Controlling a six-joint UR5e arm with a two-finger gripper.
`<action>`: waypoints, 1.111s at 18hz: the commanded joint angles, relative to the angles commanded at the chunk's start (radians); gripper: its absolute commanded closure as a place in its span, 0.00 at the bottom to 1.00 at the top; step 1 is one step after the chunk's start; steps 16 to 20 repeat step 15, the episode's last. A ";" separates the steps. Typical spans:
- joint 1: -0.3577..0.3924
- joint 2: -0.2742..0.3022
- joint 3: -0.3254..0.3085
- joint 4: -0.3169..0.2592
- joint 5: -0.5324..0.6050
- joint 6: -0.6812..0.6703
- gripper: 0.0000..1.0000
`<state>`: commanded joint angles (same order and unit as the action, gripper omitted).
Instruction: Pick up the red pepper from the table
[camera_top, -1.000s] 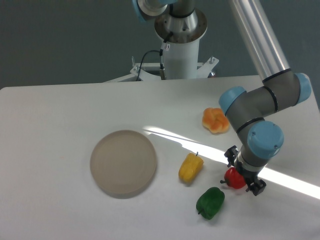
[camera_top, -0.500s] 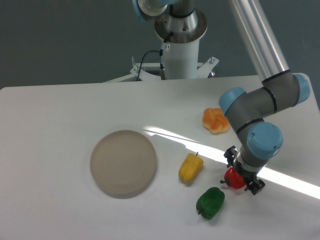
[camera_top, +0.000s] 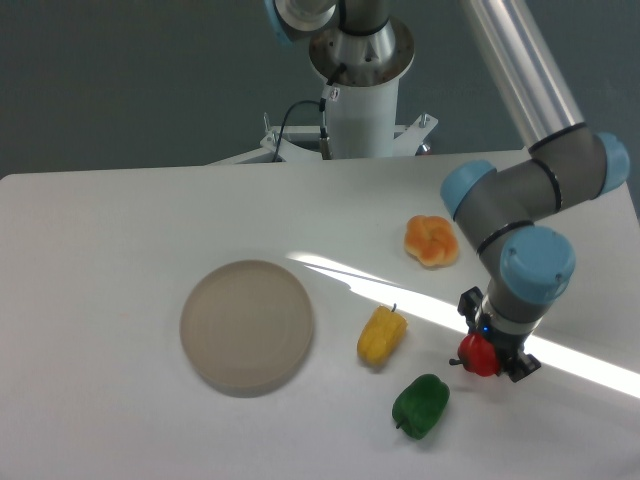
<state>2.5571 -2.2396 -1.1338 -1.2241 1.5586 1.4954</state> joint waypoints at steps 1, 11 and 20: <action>0.000 -0.001 0.020 -0.003 -0.002 0.020 0.56; 0.080 0.020 0.082 -0.037 0.005 0.245 0.56; 0.081 0.026 0.080 -0.034 0.008 0.249 0.56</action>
